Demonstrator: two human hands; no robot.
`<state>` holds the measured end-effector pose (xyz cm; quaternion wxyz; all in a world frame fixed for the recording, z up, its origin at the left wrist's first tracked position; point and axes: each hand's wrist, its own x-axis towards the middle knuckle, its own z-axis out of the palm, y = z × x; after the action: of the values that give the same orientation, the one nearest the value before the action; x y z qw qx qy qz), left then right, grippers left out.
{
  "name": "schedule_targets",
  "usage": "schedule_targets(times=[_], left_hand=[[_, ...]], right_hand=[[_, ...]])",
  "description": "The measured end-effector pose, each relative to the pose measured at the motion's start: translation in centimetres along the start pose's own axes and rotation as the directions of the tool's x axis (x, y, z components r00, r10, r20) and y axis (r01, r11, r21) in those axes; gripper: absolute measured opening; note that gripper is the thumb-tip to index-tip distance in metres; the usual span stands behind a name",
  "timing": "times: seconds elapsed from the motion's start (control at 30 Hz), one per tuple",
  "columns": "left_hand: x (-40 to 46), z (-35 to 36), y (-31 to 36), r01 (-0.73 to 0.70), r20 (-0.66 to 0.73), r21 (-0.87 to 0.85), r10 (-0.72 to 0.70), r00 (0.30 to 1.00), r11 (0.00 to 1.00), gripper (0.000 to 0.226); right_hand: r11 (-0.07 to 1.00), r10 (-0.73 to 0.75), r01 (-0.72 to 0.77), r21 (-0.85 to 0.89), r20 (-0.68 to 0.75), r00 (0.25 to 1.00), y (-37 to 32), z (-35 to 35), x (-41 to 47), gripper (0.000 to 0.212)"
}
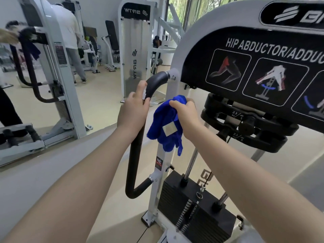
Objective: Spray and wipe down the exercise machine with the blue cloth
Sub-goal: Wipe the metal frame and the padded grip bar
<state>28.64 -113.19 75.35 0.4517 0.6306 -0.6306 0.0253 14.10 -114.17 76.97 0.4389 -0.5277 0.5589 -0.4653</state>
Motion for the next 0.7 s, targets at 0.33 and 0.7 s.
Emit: schedule_targets(times=[0.33, 0.7], left_hand=[[-6.5, 2.6, -4.5, 0.188, 0.106, -0.026, -0.185, 0.977, 0.982, 0.038], [-5.7, 1.9, -3.7, 0.235, 0.029, -0.186, -0.234, 0.972, 0.954, 0.039]], right_hand=[[0.999, -0.002, 0.001, -0.037, -0.028, 1.000, 4.2, 1.9, -0.1, 0.031], [0.713, -0.609, 0.594, -0.373, 0.090, 0.788, 4.1, 4.4, -0.3, 0.051]])
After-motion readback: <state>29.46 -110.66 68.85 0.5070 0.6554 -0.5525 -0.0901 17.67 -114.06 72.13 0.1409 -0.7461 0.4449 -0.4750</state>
